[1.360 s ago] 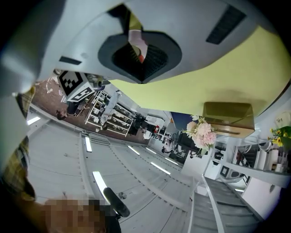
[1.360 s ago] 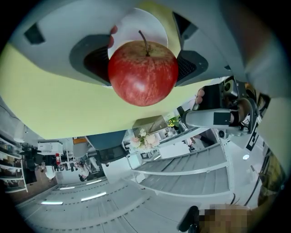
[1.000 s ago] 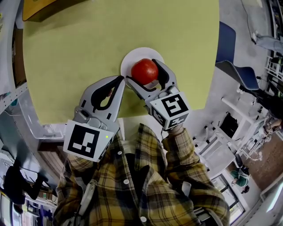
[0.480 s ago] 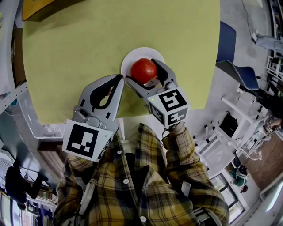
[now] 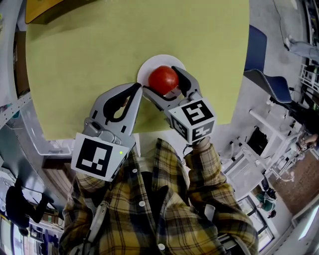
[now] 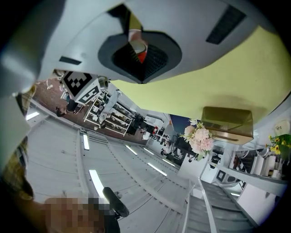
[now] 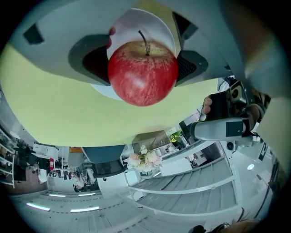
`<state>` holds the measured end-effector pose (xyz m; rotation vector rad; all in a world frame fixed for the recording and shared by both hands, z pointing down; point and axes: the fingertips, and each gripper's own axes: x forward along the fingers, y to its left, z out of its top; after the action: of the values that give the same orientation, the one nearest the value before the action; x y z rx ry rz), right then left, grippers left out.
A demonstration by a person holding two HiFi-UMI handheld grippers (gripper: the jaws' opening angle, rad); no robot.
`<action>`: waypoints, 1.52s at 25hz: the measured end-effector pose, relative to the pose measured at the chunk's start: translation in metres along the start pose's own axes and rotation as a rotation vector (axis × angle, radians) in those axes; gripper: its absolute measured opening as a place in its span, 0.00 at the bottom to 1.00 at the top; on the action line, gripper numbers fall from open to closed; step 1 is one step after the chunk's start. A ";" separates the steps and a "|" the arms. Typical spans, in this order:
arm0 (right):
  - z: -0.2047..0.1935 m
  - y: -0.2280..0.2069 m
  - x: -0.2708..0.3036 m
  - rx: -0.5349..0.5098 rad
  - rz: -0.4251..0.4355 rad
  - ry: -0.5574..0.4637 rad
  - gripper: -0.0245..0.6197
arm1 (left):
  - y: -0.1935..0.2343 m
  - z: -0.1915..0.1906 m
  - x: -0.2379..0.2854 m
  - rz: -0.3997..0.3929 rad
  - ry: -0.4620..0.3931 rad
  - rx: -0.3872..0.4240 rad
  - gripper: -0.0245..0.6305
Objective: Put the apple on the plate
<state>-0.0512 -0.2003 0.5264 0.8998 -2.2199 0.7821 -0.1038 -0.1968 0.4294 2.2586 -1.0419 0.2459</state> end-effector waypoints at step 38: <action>0.063 0.022 -0.076 -0.070 0.055 -0.140 0.68 | -0.043 0.049 -0.021 0.029 -0.097 0.082 0.05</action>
<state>-0.0432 -0.2016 0.4255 0.8865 -2.3874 0.6801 -0.0909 -0.1932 0.3624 2.3507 -1.1343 0.1956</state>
